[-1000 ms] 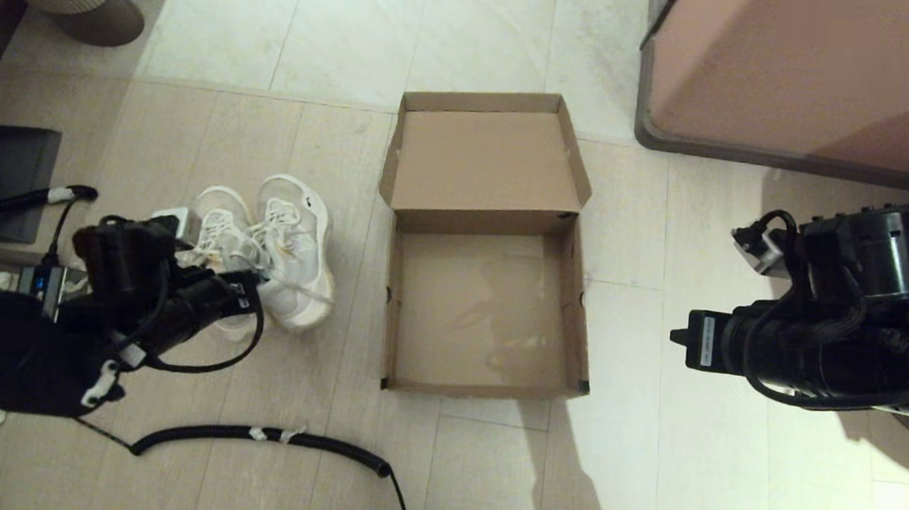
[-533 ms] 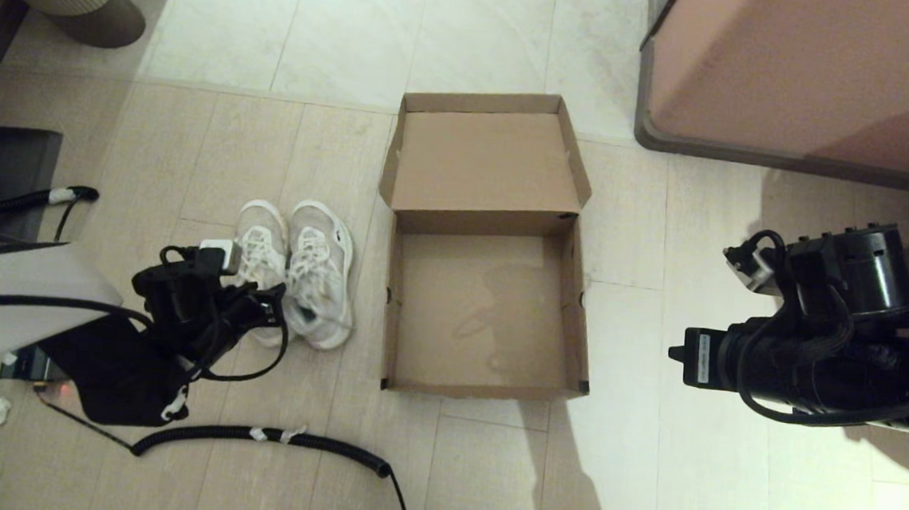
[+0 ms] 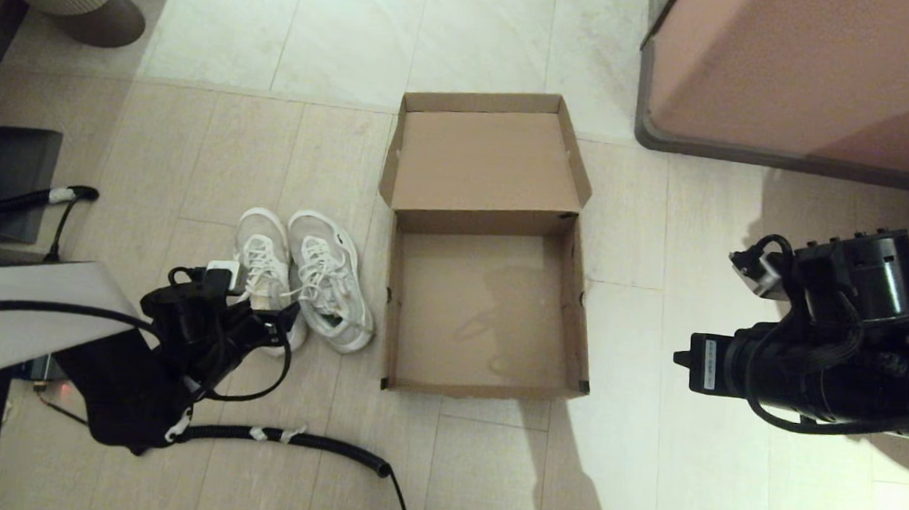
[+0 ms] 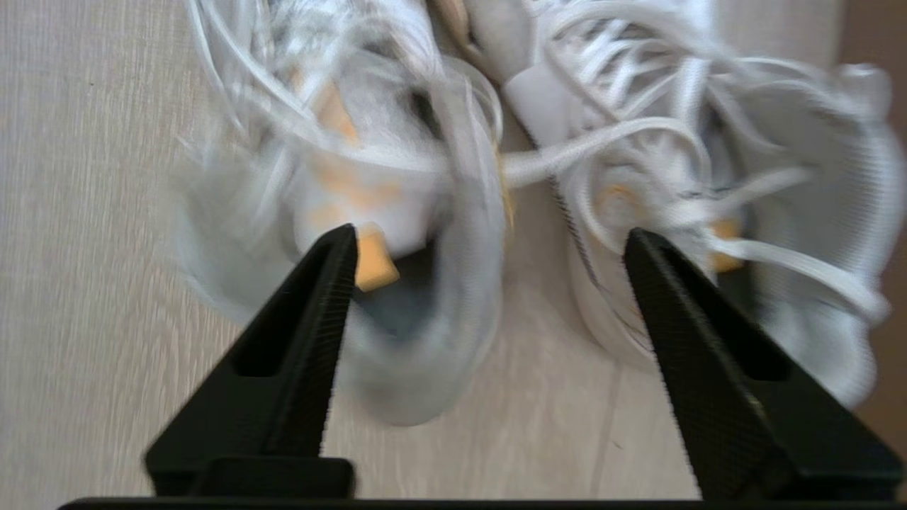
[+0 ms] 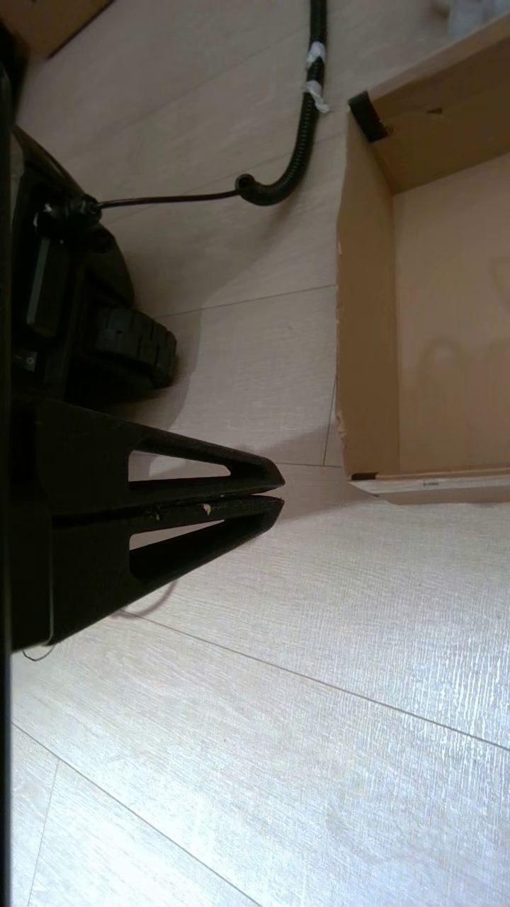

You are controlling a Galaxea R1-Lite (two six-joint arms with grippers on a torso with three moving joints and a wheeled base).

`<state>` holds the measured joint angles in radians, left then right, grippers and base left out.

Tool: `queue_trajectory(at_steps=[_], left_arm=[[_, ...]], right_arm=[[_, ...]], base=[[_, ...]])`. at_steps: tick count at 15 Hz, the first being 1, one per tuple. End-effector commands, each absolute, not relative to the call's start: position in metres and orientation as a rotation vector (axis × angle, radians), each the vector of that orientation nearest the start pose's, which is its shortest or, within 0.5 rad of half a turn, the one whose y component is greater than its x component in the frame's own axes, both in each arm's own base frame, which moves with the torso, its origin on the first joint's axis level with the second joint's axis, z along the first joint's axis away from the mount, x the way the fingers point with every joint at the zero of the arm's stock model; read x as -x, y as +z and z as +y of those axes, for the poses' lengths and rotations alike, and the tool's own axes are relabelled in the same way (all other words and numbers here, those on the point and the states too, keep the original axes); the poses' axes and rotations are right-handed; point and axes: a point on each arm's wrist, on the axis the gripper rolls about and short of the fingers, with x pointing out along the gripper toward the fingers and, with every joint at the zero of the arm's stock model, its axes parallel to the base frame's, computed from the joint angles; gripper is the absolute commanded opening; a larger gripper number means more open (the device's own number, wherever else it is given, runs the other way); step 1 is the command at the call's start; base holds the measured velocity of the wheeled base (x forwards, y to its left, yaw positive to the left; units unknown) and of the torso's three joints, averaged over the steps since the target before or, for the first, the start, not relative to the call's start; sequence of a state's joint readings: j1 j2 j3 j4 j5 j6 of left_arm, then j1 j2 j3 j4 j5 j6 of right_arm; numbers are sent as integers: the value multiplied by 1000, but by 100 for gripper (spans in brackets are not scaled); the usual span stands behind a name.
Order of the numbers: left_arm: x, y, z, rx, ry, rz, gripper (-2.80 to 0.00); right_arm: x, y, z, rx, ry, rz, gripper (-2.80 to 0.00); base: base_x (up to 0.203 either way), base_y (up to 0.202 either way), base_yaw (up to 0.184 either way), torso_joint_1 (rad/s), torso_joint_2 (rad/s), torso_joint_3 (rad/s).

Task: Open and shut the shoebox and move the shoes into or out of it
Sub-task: Put the shoes out of the shoe box

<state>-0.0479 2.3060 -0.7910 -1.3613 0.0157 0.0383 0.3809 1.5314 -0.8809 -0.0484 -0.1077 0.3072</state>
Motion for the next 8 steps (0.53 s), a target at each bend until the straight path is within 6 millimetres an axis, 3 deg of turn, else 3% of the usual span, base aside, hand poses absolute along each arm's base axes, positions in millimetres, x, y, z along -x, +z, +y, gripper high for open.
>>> queue_trajectory(at_steps=[1,8], left_arm=[[-380,47,-22,-42,-44,136,0],[-380,35,-28,10,-60,172,0]], right_arm=[[-235,201,92,-158,175,599,-280],[-232,200,90,-156,175,603,-280]], base=[[0,0,0,0,0,0],[0,0,0,0,0,0]])
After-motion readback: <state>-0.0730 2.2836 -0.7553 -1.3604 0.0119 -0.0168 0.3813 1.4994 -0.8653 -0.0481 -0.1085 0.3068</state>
